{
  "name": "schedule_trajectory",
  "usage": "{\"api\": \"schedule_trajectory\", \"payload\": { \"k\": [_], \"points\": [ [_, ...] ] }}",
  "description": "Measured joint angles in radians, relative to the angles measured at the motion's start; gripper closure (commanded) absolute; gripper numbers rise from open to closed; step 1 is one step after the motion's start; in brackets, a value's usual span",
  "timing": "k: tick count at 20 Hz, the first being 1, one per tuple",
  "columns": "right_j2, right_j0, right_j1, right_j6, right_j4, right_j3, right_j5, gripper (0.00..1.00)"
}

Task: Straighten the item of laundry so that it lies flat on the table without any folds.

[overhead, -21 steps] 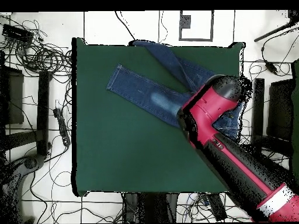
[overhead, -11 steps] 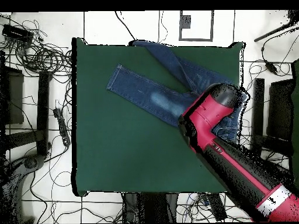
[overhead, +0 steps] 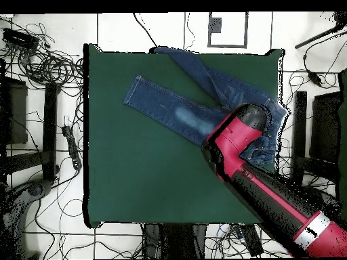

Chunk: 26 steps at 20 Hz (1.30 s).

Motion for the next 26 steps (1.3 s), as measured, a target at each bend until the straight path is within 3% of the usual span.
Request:
{"api": "schedule_trajectory", "payload": {
  "k": [19,26],
  "points": [
    [-0.105,0.002,0.063,0.0,-0.075,0.001,0.0,0.0],
    [-0.136,0.004,0.101,0.0,-0.149,0.0,-0.001,0.0]
  ]
}}
